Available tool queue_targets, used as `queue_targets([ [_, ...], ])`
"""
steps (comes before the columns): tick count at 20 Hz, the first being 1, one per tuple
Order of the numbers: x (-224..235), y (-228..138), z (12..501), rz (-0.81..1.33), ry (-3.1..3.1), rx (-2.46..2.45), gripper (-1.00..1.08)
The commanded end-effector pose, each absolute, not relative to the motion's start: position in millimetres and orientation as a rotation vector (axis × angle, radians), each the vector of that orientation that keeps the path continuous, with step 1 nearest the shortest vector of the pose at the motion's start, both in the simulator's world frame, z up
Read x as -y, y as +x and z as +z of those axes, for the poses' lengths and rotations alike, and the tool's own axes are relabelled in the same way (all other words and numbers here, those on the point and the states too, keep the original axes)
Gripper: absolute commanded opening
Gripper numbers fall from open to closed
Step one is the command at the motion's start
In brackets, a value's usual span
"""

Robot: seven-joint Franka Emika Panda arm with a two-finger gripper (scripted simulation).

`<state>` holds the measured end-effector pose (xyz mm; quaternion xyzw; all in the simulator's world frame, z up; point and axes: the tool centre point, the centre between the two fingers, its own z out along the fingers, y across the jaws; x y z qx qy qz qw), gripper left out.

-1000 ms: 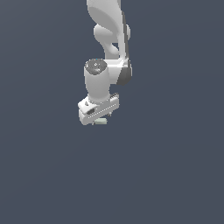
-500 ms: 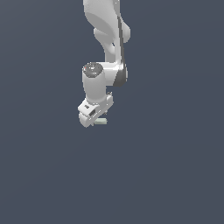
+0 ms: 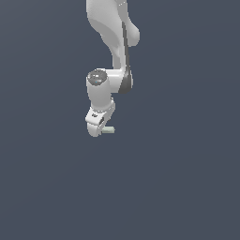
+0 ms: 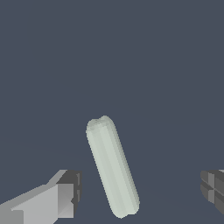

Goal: Pick up the object and move it to a goal position.

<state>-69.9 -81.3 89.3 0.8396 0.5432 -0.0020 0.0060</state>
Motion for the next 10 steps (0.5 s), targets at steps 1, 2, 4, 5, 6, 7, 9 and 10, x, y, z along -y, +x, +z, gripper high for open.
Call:
queue_targets([
  [1,83.6,-75.1,84.5,-0.007,2.569,-1.792,1.0],
  [2,84.4,-77.0,82.8,-0.007,2.546,-1.825,1.0],
  [4,85.8,-80.6,79.6,-0.006,2.504,-1.886,1.0],
  [5,86.4,-82.3,78.2,-0.006,2.484,-1.913,1.0],
  [6,87.0,-83.8,76.9,-0.005,2.465,-1.939,1.0],
  [7,87.4,-85.2,75.7,-0.005,2.447,-1.962,1.0],
  [9,88.3,-87.8,73.6,-0.004,2.415,-2.004,1.0],
  [10,88.6,-88.9,72.6,-0.003,2.401,-2.022,1.0],
])
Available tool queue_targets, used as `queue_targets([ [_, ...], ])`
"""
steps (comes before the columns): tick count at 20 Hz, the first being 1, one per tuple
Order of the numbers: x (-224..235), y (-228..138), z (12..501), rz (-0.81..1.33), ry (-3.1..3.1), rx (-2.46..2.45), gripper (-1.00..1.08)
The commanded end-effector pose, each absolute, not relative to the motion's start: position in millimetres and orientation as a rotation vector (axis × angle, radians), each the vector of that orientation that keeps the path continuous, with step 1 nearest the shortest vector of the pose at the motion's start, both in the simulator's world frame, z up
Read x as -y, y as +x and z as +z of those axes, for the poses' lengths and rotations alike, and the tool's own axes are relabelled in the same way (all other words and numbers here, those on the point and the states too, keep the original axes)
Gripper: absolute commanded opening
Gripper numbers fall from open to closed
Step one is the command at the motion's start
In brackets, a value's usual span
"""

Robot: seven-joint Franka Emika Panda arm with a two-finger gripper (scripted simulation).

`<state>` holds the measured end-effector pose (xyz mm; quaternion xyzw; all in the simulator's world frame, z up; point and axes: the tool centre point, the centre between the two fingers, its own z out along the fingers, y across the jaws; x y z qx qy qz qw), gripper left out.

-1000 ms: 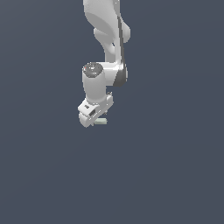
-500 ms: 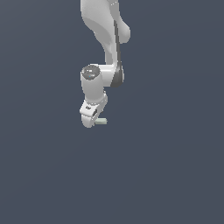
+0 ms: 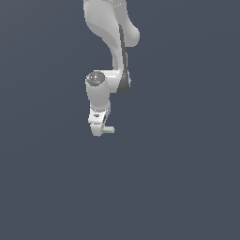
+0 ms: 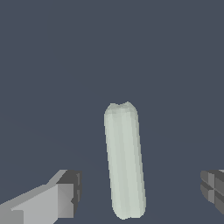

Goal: Pick up the object and move it to a goal position.

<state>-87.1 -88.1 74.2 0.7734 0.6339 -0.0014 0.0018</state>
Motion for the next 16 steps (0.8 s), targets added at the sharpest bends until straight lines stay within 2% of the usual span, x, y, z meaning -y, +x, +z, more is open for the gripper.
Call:
queue_targets([
  [1,88.9,-89.9,71.8,-0.003,2.388,-2.038,1.0],
  [16,90.0,-94.4,61.3,-0.001,2.335,-2.102,1.0],
])
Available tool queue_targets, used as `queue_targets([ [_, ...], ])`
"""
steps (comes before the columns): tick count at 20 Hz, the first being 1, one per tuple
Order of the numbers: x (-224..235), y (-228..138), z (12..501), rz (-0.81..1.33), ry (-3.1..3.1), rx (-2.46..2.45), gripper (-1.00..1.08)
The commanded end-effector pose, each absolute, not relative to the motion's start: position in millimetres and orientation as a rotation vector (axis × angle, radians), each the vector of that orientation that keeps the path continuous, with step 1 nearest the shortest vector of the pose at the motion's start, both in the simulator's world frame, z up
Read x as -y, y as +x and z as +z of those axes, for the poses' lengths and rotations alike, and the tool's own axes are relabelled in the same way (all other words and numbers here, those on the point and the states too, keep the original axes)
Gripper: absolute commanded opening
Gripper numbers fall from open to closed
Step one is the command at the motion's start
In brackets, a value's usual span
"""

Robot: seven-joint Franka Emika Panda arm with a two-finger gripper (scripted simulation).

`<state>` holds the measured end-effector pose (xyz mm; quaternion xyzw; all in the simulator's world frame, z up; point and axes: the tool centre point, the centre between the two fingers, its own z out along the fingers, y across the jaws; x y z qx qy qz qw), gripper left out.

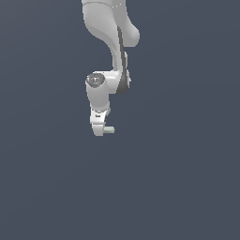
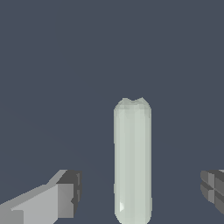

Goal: Pick up the object and move it to a goal position.

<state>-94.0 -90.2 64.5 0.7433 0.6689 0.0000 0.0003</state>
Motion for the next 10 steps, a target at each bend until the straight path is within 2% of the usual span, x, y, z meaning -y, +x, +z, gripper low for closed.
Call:
queue_targets([
  [1,89.9,-94.5,58.1,-0.001,2.334,-2.103,1.0],
  [10,89.9,-95.2,22.3,-0.001,2.331,-2.107,1.0],
])
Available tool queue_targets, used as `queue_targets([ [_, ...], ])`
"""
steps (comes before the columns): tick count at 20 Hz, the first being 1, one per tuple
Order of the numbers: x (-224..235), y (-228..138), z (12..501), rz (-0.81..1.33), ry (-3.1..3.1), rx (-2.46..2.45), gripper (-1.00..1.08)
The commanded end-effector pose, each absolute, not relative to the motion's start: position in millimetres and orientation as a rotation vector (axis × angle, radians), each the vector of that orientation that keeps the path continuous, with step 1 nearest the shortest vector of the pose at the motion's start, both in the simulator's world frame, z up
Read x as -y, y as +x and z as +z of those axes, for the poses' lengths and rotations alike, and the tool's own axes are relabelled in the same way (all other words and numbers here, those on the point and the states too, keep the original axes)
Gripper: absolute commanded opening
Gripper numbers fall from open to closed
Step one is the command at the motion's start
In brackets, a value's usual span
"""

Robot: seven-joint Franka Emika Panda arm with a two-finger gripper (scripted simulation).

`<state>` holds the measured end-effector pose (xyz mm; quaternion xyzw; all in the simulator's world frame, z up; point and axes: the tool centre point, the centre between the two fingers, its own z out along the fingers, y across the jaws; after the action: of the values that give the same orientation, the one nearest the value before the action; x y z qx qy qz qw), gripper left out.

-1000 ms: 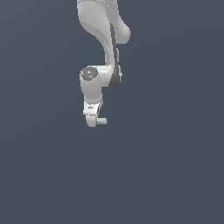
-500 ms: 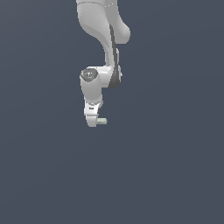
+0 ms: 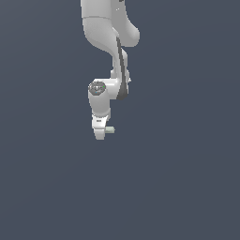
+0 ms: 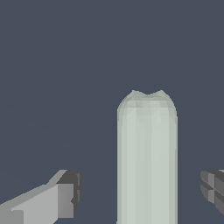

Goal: Pick up the object and move it to a goal position.

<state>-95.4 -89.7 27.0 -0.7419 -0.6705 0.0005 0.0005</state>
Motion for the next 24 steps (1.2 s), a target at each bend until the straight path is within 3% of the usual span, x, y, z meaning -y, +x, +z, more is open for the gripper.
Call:
queue_targets([
  [1,89.8,-95.1,20.5,0.001,-2.33,2.107,1.0],
  [4,89.9,-95.1,18.0,0.001,-2.33,2.107,1.0],
  [5,89.9,-95.1,18.0,0.001,-2.33,2.107,-1.0],
  [24,71.3,-95.6,36.6,0.002,-2.33,2.109,-1.0],
])
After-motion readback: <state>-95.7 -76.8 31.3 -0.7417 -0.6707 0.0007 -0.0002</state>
